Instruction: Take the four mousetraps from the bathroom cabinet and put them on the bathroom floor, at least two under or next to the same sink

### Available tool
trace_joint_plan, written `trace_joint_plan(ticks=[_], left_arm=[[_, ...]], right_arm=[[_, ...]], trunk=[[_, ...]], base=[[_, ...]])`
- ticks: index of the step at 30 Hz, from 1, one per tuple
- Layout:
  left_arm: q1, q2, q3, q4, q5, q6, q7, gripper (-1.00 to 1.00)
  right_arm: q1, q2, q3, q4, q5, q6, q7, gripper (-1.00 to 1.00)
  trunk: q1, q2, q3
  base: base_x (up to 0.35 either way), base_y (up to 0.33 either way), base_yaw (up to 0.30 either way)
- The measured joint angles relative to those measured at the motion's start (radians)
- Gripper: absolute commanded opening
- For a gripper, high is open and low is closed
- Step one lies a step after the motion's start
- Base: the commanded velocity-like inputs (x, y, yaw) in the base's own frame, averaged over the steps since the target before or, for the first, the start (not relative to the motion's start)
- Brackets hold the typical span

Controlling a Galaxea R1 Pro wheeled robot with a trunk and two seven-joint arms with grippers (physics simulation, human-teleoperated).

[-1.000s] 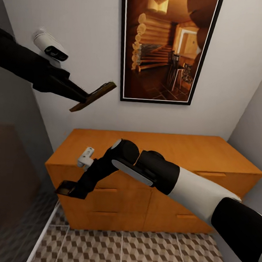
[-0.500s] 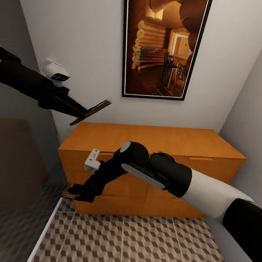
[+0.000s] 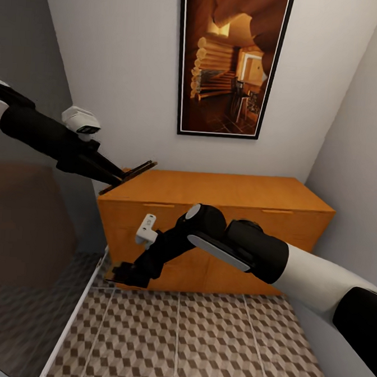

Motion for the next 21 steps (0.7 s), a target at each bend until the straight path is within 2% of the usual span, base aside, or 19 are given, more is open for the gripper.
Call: trace_joint_plan(ticks=[3, 9, 13, 15, 16, 18, 21], left_arm=[[0.021, -0.001, -0.007, -0.001, -0.001, -0.024, -0.001, -1.00], [0.118, -0.003, -0.010, -0.002, -0.004, -0.036, 0.002, -1.00], [0.149, -0.004, -0.010, -0.002, -0.005, -0.043, 0.002, -1.00], [0.170, -0.004, -0.011, -0.001, -0.006, -0.061, 0.003, -1.00], [0.200, -0.003, -0.012, 0.000, -0.008, -0.086, 0.009, -1.00], [0.254, 0.000, -0.014, 0.001, -0.008, -0.113, 0.077, -1.00], [0.326, 0.000, -0.016, 0.002, -0.009, -0.119, 0.164, -1.00]], right_arm=[[0.000, -0.004, 0.001, 0.001, 0.000, -0.001, 0.000, -1.00], [0.051, -0.004, 0.000, 0.002, 0.005, -0.001, -0.001, -1.00], [0.060, -0.006, 0.000, 0.003, 0.008, -0.002, -0.001, -1.00], [0.062, -0.007, 0.000, 0.004, 0.008, -0.002, -0.002, -1.00], [0.065, -0.013, 0.001, 0.006, 0.009, -0.003, -0.003, -1.00], [0.081, -0.045, 0.002, 0.009, 0.008, -0.007, -0.006, -1.00], [0.103, -0.063, 0.013, 0.031, 0.007, -0.011, -0.010, -1.00]], trunk=[[0.000, 0.000, 0.000], [0.000, 0.000, 0.000], [0.000, 0.000, 0.000], [0.000, 0.000, 0.000], [0.000, 0.000, 0.000], [0.000, 0.000, 0.000], [0.000, 0.000, 0.000]], base=[[-0.333, 0.000, 0.000], [-0.334, 0.000, 0.000], [-0.334, 0.000, 0.000], [-0.334, 0.000, 0.000], [-0.333, 0.000, 0.000], [-0.333, 0.000, 0.000], [-0.333, 0.000, 0.000]])
